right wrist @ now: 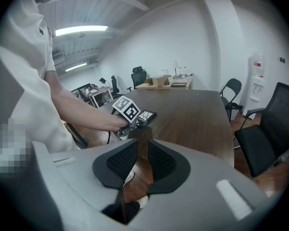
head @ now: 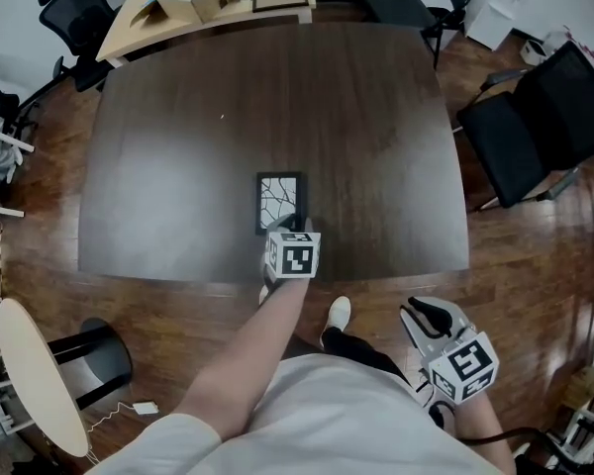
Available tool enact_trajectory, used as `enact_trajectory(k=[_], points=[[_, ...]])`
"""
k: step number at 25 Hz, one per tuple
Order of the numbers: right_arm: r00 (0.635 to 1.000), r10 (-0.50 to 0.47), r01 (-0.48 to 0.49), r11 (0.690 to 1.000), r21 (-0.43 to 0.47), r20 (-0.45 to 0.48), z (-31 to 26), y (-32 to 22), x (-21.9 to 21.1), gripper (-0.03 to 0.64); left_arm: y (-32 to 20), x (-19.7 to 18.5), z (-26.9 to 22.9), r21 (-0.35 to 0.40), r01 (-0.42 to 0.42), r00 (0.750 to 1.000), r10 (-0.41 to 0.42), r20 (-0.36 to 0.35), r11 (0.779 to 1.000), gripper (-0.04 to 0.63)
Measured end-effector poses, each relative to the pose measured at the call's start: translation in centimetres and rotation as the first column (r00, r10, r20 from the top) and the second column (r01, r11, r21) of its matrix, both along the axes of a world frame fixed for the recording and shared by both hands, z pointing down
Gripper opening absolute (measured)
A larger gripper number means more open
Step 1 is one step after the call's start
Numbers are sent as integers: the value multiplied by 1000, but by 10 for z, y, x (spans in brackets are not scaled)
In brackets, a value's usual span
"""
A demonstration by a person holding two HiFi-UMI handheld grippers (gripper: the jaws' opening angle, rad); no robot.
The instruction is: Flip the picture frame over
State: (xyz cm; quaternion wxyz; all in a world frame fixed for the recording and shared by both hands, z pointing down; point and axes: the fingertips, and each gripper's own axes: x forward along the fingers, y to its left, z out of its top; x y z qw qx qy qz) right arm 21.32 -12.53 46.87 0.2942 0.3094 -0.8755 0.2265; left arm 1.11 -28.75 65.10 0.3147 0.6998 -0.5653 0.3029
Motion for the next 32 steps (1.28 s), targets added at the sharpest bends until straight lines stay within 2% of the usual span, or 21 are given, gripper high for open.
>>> enact_trajectory(k=[5,11,18,20,22,25,27,29,32], points=[[1000,-1,1,1000,-6,-3,5,-5,7,69,0,-3,4,3,28,998,-28,50,1000,81],[1000,7,-7,1000,-17,4,7,-9,11,67,3,-3,3,12,45,999,-45,17,999,60],[1000,3,-3,1000,1,-8,5,-17,6,67,5,-7,-11,37,33,998,-31,-61,999,60],[1000,-1,1,1000,8,-8,3,-19,2,67,8,-5,-18,41,28,994,-23,-103,999,60],[1000,-5,5,1000,16,-5,1,-22,-5,67,8,-2,-29,52,26,985,-17,-174,998,60],[1000,-14,14,1000,28,-4,-3,-25,-18,67,8,4,-49,65,30,946,-7,-323,997,61],[1000,-17,17,999,35,-4,-6,-25,-26,67,9,7,-61,64,41,900,-9,-436,997,61],[1000,-19,19,999,43,-6,-8,-25,-36,67,10,9,-71,56,54,834,-14,-551,997,61],[1000,-18,19,999,48,-16,-12,-23,-51,67,11,7,-82,40,66,722,-20,-692,997,61]])
